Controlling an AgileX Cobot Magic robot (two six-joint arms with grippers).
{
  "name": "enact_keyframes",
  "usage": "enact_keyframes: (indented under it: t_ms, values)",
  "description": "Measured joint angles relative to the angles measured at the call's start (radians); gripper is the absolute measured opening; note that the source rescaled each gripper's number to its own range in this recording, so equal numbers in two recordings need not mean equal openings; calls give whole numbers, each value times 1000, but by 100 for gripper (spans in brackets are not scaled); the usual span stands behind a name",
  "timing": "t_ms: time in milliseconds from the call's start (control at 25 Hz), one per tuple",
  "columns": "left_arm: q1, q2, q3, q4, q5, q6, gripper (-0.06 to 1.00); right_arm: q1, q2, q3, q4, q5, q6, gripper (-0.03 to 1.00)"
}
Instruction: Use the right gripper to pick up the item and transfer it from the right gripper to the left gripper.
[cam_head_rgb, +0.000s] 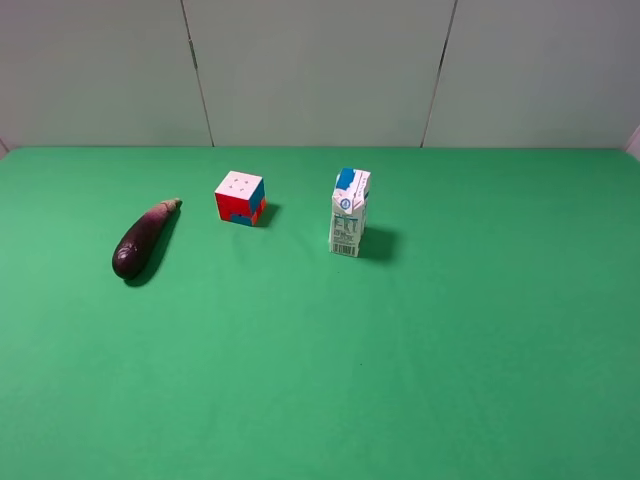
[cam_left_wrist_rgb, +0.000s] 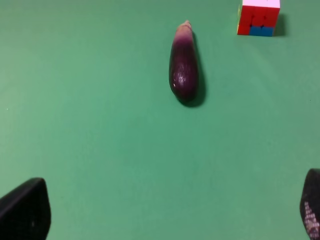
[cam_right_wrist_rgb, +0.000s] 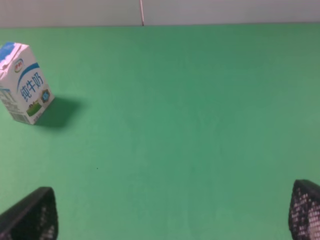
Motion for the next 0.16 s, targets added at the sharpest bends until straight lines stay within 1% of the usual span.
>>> enact_keyframes:
  t_ms: [160]
  values:
    - [0,0,0,0,0,0,100,0,0,0,0,0,0,100]
